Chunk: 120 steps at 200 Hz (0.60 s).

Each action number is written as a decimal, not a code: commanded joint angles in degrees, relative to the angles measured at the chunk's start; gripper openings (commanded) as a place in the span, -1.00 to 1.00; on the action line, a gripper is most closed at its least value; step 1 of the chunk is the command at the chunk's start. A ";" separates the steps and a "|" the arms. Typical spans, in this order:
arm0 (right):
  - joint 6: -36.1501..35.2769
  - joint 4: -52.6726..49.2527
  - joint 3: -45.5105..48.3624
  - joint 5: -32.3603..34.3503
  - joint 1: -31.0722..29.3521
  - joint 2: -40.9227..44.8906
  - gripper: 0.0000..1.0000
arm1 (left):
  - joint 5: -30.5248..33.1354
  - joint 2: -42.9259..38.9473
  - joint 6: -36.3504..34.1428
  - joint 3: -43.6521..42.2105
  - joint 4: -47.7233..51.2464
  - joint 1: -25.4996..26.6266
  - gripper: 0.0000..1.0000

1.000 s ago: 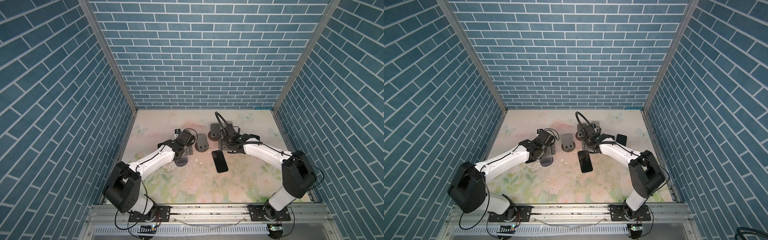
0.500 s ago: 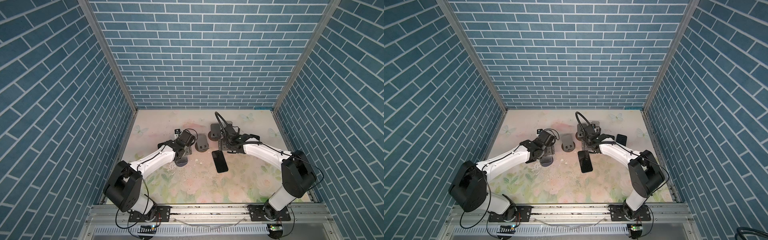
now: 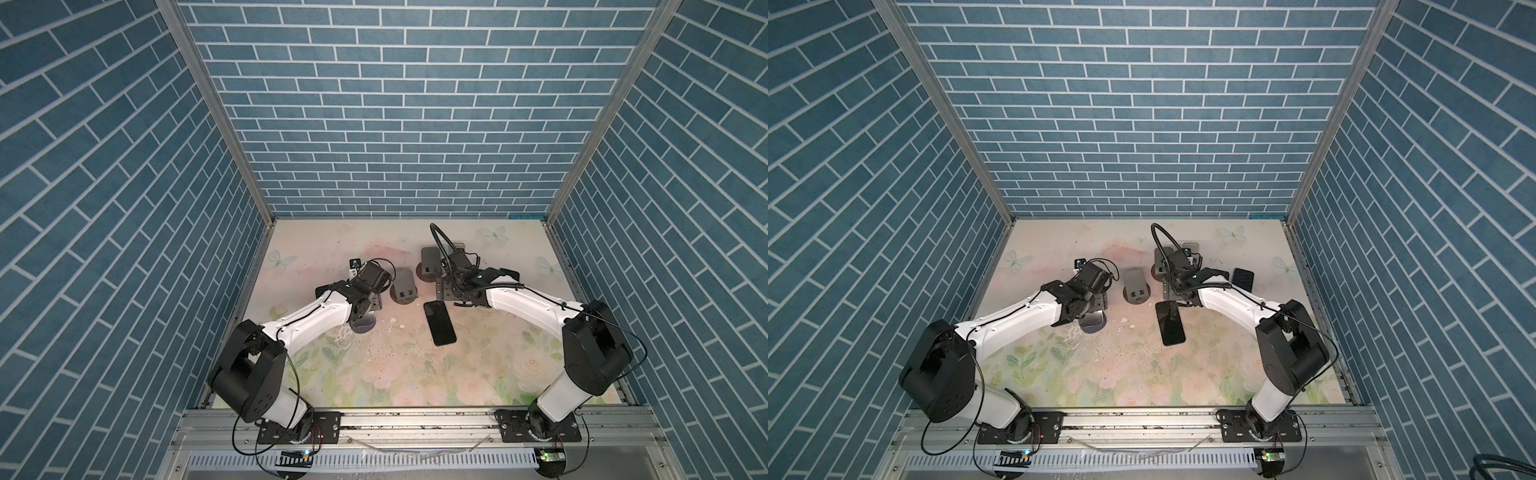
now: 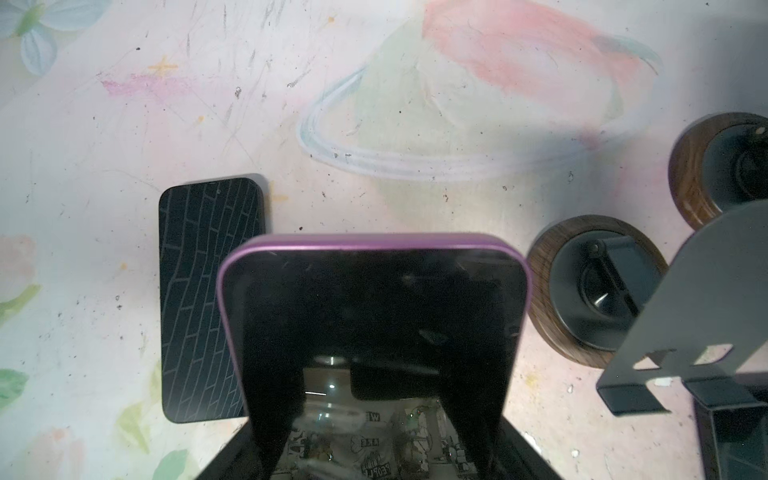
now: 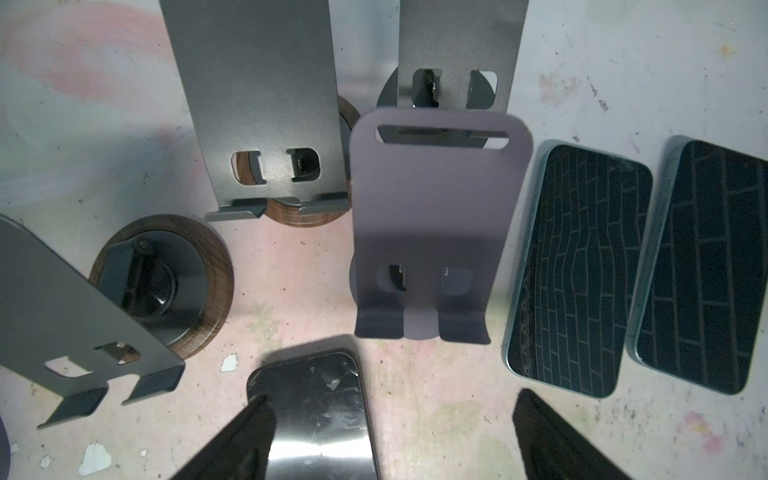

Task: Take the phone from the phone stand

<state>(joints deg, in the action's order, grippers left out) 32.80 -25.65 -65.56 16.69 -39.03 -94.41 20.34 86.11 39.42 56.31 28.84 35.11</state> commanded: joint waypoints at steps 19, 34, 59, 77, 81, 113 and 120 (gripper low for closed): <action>1.74 0.41 1.20 -0.07 0.18 -0.43 0.82 | 0.08 -3.86 -2.21 -0.48 -1.30 0.22 0.22; 1.74 0.57 1.14 -0.08 0.22 -0.51 0.81 | -0.30 -5.37 -2.72 -0.75 -2.15 0.27 0.21; 1.81 0.53 1.22 -0.28 0.18 -0.77 0.82 | -0.09 -7.97 -3.69 -0.86 -2.56 0.22 0.20; 1.92 0.68 1.34 -0.25 0.18 -0.77 0.82 | 1.28 -9.27 -4.43 -0.86 -2.07 0.22 0.21; 1.92 0.68 1.36 -0.32 0.17 -0.77 0.81 | 1.77 -9.60 -4.56 -0.86 -1.87 0.22 0.21; 1.92 0.90 1.57 -0.34 0.18 -0.72 0.82 | 5.67 -11.53 -5.82 -0.93 0.46 0.14 0.21; 2.01 0.94 1.60 -0.35 0.18 -0.73 0.82 | 6.46 -11.95 -6.14 -1.03 0.96 0.05 0.21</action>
<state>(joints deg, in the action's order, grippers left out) 32.82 -25.12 -65.56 16.47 -39.03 -94.63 22.20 76.23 35.09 55.77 28.53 35.11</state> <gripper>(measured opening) 0.909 0.746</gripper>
